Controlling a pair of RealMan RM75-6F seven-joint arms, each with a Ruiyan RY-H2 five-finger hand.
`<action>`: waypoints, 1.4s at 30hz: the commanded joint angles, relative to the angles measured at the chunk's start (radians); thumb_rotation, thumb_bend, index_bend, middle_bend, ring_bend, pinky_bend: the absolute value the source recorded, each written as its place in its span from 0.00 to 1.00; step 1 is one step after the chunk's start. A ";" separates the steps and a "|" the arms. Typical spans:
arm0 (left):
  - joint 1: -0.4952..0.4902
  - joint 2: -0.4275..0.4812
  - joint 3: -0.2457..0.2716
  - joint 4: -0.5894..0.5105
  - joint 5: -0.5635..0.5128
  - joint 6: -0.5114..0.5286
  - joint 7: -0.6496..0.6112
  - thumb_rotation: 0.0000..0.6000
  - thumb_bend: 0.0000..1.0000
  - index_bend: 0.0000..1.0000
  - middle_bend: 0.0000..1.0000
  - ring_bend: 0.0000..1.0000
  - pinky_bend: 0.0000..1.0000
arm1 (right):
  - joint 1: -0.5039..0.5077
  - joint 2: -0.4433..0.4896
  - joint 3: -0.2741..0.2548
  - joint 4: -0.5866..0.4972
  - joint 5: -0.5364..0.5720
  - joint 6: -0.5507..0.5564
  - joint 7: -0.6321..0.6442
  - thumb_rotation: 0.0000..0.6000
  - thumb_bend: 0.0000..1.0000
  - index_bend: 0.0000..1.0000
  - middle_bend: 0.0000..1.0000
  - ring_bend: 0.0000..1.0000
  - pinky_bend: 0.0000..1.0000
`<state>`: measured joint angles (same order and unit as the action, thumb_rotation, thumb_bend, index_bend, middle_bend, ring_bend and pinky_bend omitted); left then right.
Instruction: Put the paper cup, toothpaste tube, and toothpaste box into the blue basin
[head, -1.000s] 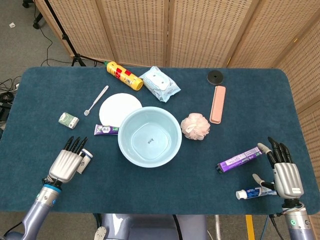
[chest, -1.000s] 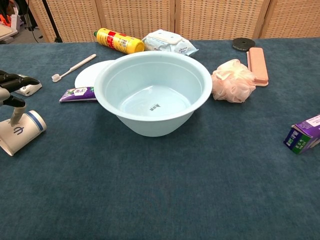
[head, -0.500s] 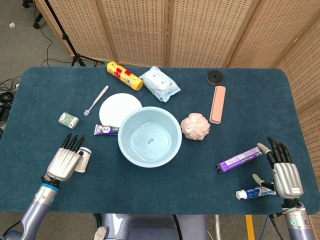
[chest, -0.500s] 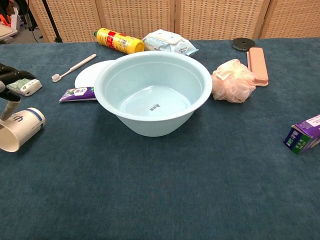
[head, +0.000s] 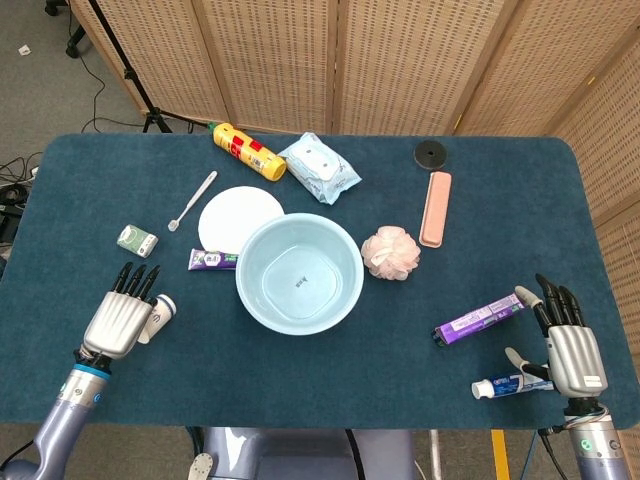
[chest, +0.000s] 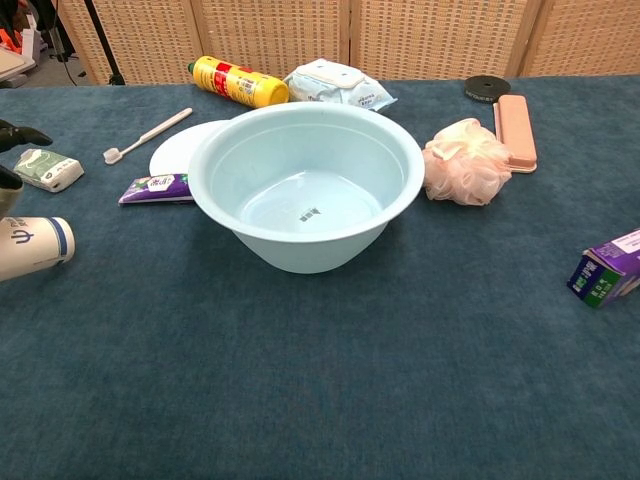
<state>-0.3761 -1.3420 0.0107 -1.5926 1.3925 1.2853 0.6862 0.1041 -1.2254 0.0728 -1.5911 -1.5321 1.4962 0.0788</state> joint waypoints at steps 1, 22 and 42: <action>0.000 0.015 -0.014 -0.016 0.001 0.009 -0.012 1.00 0.39 0.69 0.15 0.11 0.09 | 0.000 -0.001 0.001 0.000 0.000 0.000 0.001 1.00 0.21 0.15 0.00 0.00 0.00; -0.185 0.087 -0.234 -0.325 -0.129 -0.059 0.206 1.00 0.40 0.70 0.16 0.11 0.09 | 0.006 0.005 0.019 0.017 0.040 -0.021 0.060 1.00 0.21 0.15 0.00 0.00 0.00; -0.475 -0.202 -0.331 -0.207 -0.358 -0.111 0.424 1.00 0.37 0.70 0.16 0.11 0.09 | 0.011 0.011 0.044 0.064 0.095 -0.056 0.153 1.00 0.21 0.15 0.00 0.00 0.00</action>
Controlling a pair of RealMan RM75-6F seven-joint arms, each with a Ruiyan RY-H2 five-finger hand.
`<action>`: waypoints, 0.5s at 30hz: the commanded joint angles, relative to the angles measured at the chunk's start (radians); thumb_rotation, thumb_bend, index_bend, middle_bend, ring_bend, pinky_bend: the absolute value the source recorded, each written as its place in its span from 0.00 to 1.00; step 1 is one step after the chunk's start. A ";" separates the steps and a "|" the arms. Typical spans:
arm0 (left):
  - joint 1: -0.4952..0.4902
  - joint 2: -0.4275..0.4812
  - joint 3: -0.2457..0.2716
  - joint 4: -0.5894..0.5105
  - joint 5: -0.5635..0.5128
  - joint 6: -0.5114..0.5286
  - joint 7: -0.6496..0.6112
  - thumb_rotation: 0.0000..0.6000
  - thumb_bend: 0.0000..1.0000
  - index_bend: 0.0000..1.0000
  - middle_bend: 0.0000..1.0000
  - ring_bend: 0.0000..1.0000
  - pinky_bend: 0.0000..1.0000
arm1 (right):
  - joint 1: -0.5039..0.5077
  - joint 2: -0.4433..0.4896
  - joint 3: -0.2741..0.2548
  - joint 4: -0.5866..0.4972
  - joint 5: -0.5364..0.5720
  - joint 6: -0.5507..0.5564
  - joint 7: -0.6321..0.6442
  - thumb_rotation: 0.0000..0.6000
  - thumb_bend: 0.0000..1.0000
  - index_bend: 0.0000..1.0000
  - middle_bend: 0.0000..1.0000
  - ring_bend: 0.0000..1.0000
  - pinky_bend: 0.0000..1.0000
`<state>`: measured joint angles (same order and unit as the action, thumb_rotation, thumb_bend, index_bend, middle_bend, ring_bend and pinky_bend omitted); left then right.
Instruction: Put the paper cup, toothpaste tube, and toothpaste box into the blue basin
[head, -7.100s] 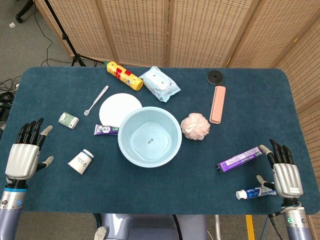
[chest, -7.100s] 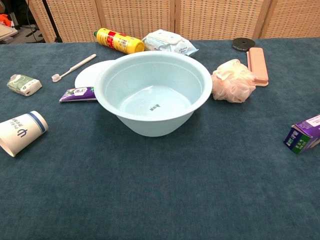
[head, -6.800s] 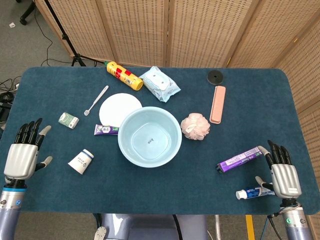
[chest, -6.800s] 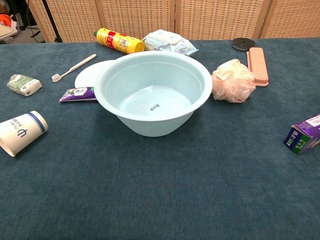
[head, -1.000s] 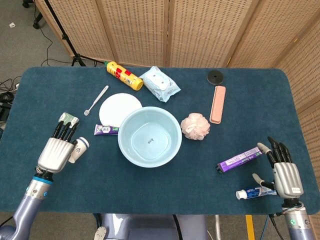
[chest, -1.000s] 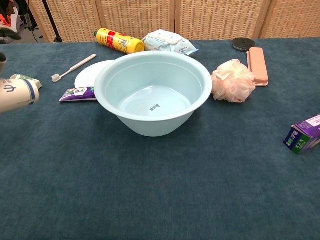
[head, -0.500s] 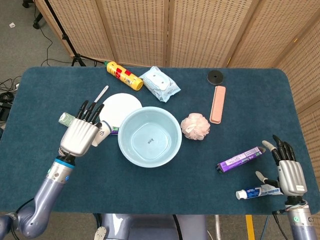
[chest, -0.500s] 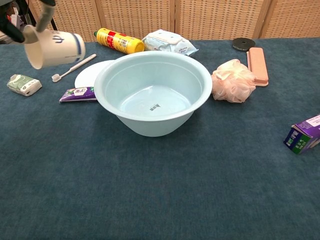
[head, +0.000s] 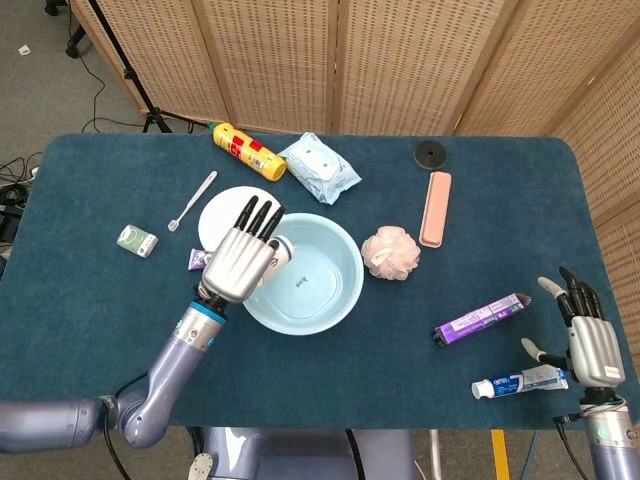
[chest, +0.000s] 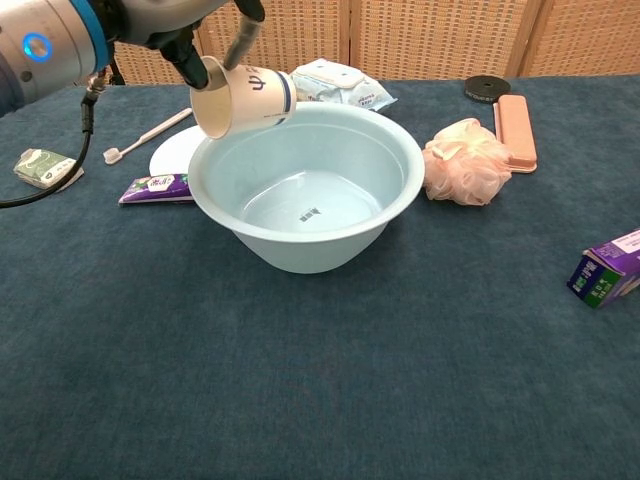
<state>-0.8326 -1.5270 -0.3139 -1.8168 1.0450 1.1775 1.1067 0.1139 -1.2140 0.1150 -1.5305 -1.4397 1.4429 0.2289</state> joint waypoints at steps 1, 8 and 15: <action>-0.028 -0.025 -0.007 0.025 -0.014 -0.004 0.003 1.00 0.36 0.69 0.16 0.11 0.09 | 0.001 -0.002 0.002 0.006 0.005 -0.004 0.005 1.00 0.21 0.15 0.00 0.00 0.00; -0.064 -0.056 0.011 0.061 -0.037 -0.001 -0.014 1.00 0.24 0.38 0.07 0.04 0.09 | 0.001 -0.004 0.009 0.021 0.019 -0.011 0.019 1.00 0.21 0.15 0.00 0.00 0.00; -0.032 0.010 0.051 0.042 -0.030 0.032 -0.053 1.00 0.17 0.32 0.05 0.03 0.09 | 0.001 -0.006 0.005 0.017 0.009 -0.006 0.004 1.00 0.21 0.15 0.00 0.00 0.00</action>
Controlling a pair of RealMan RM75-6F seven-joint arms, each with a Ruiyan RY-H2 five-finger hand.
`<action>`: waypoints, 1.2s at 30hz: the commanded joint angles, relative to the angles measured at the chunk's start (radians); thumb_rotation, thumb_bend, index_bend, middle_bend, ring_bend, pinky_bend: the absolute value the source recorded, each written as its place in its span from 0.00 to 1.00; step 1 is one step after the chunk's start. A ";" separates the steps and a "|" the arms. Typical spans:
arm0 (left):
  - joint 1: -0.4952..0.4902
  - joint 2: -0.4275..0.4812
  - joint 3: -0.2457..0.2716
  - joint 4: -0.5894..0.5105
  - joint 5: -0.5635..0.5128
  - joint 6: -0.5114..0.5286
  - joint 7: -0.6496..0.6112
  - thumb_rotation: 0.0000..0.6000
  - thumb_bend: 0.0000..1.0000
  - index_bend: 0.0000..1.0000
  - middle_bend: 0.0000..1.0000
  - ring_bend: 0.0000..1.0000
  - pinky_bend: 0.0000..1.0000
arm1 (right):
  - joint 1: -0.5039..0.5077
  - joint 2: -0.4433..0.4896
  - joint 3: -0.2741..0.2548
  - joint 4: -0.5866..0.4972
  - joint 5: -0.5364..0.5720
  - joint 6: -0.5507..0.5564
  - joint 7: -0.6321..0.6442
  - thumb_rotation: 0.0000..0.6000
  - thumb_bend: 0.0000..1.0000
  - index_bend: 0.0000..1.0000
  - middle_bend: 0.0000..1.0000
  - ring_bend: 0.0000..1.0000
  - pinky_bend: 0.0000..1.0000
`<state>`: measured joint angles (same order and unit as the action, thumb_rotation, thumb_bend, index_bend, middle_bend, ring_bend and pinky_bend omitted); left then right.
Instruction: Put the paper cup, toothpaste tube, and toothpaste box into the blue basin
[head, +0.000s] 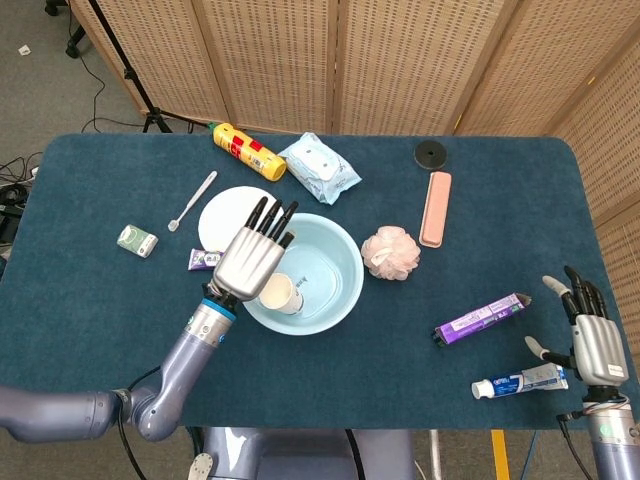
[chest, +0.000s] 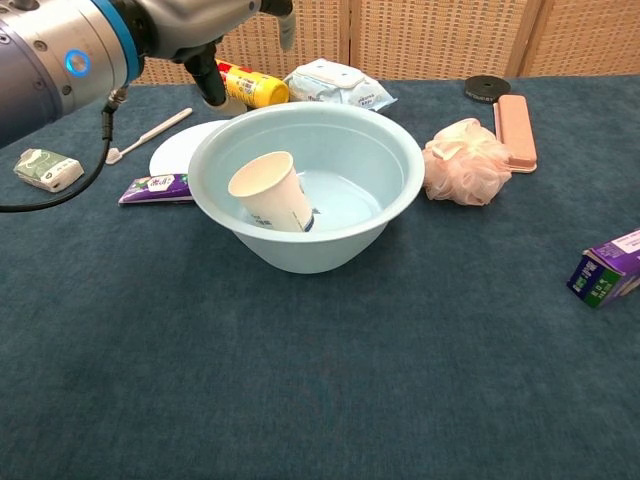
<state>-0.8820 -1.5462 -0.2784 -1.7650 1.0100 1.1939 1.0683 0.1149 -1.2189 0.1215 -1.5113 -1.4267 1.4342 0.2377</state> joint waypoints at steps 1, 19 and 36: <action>0.023 0.042 0.021 -0.014 0.008 0.020 -0.022 1.00 0.17 0.32 0.05 0.03 0.09 | -0.001 -0.001 -0.002 -0.004 -0.006 0.004 -0.008 1.00 0.21 0.15 0.00 0.00 0.00; 0.149 0.436 0.158 -0.157 -0.149 -0.088 -0.182 1.00 0.17 0.32 0.05 0.04 0.09 | 0.006 -0.016 -0.020 -0.030 -0.034 0.006 -0.099 1.00 0.21 0.15 0.00 0.00 0.00; 0.072 0.230 0.098 0.009 -0.384 -0.033 -0.212 1.00 0.18 0.39 0.05 0.04 0.09 | 0.013 -0.024 -0.029 -0.029 -0.036 -0.013 -0.105 1.00 0.21 0.15 0.00 0.00 0.00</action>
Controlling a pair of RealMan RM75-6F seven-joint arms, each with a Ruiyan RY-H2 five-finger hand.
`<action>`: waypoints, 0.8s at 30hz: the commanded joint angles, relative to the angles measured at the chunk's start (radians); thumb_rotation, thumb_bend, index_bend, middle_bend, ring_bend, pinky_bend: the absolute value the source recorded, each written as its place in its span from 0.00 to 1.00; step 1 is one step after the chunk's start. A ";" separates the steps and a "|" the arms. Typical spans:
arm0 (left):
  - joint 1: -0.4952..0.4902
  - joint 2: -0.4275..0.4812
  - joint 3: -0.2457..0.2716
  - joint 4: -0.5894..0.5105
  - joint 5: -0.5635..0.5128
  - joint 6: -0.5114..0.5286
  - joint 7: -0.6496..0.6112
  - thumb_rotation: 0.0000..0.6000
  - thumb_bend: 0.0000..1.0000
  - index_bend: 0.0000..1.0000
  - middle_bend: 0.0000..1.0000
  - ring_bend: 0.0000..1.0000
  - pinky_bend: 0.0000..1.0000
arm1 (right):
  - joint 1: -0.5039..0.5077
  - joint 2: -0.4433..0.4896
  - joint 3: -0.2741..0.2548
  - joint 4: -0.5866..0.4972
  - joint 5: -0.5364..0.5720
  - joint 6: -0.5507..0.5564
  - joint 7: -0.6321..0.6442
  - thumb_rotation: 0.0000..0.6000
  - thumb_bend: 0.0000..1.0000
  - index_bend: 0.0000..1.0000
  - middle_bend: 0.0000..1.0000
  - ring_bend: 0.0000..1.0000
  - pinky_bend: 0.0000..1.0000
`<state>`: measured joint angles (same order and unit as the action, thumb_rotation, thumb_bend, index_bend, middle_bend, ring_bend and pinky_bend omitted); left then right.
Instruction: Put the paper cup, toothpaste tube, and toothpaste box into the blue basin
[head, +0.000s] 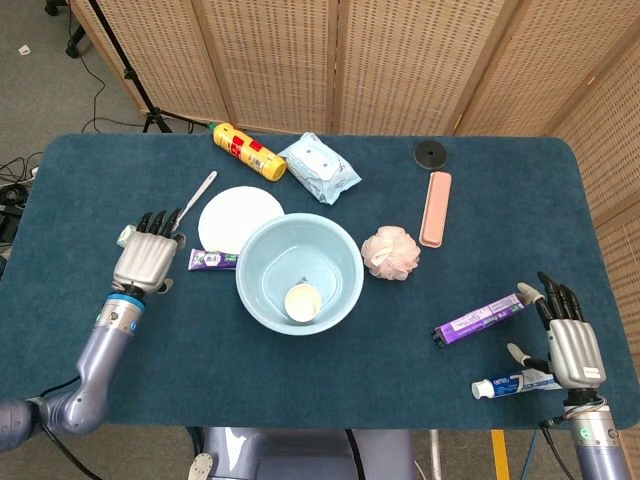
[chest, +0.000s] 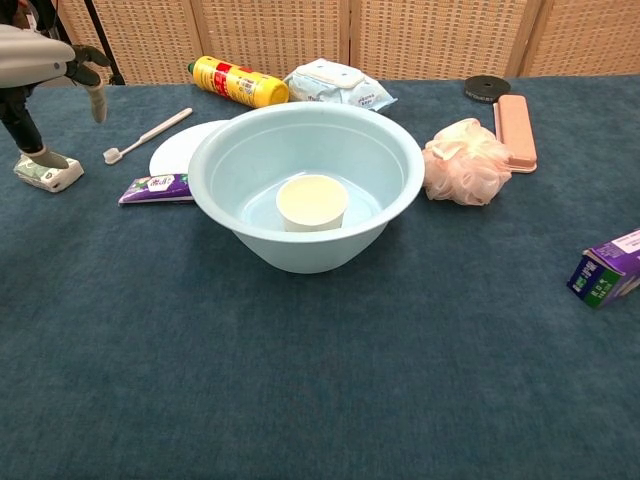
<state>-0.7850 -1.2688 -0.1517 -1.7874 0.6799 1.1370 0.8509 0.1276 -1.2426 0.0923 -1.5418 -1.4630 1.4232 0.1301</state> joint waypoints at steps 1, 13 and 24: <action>-0.036 -0.065 -0.038 0.041 -0.081 0.029 0.014 1.00 0.18 0.39 0.05 0.04 0.09 | 0.001 0.000 0.000 0.003 0.002 -0.003 0.006 1.00 0.21 0.15 0.00 0.00 0.00; -0.119 -0.192 -0.068 0.153 -0.181 0.071 0.095 1.00 0.18 0.39 0.05 0.04 0.09 | 0.006 0.001 0.003 0.017 0.016 -0.022 0.043 1.00 0.21 0.15 0.00 0.00 0.00; -0.160 -0.315 -0.073 0.308 -0.263 0.052 0.132 1.00 0.19 0.40 0.05 0.04 0.09 | 0.010 0.002 0.002 0.020 0.016 -0.032 0.060 1.00 0.21 0.15 0.00 0.00 0.00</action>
<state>-0.9393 -1.5725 -0.2244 -1.4924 0.4242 1.1948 0.9794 0.1376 -1.2406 0.0946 -1.5215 -1.4469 1.3912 0.1903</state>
